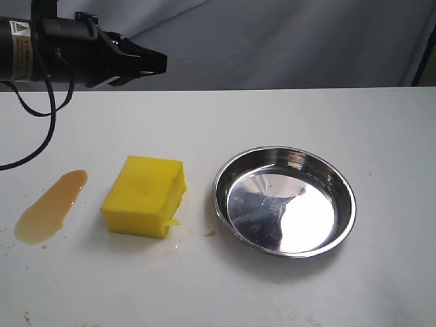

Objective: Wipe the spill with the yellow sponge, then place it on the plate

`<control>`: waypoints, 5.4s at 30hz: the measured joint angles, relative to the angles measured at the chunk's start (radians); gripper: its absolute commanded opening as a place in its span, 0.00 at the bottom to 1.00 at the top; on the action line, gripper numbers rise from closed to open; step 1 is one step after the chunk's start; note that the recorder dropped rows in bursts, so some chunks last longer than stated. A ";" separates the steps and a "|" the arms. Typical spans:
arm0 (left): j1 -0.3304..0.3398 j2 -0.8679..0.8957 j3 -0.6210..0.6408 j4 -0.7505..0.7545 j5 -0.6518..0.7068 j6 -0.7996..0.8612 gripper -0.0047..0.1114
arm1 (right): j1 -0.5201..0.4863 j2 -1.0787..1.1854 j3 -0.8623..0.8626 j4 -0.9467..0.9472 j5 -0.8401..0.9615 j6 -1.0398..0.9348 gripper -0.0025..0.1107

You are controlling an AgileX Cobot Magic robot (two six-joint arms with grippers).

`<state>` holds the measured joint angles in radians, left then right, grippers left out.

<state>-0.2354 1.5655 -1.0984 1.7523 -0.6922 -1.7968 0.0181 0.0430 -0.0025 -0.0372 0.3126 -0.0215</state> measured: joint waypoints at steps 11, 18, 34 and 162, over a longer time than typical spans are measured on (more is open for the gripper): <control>-0.010 0.000 0.099 -0.002 0.387 -0.007 0.04 | 0.000 0.000 0.000 0.000 0.000 0.000 0.02; -0.010 0.000 0.142 -0.282 0.231 0.299 0.04 | 0.000 0.000 0.000 0.000 0.000 0.000 0.02; -0.148 -0.075 0.250 -1.433 0.843 1.776 0.04 | 0.000 0.000 0.000 0.000 0.000 0.000 0.02; -0.492 0.410 -0.042 -1.467 1.397 1.599 0.04 | 0.000 0.000 0.000 0.000 0.000 0.000 0.02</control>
<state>-0.7274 1.9759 -1.1400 0.2849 0.7051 -0.1975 0.0181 0.0430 -0.0025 -0.0372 0.3126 -0.0215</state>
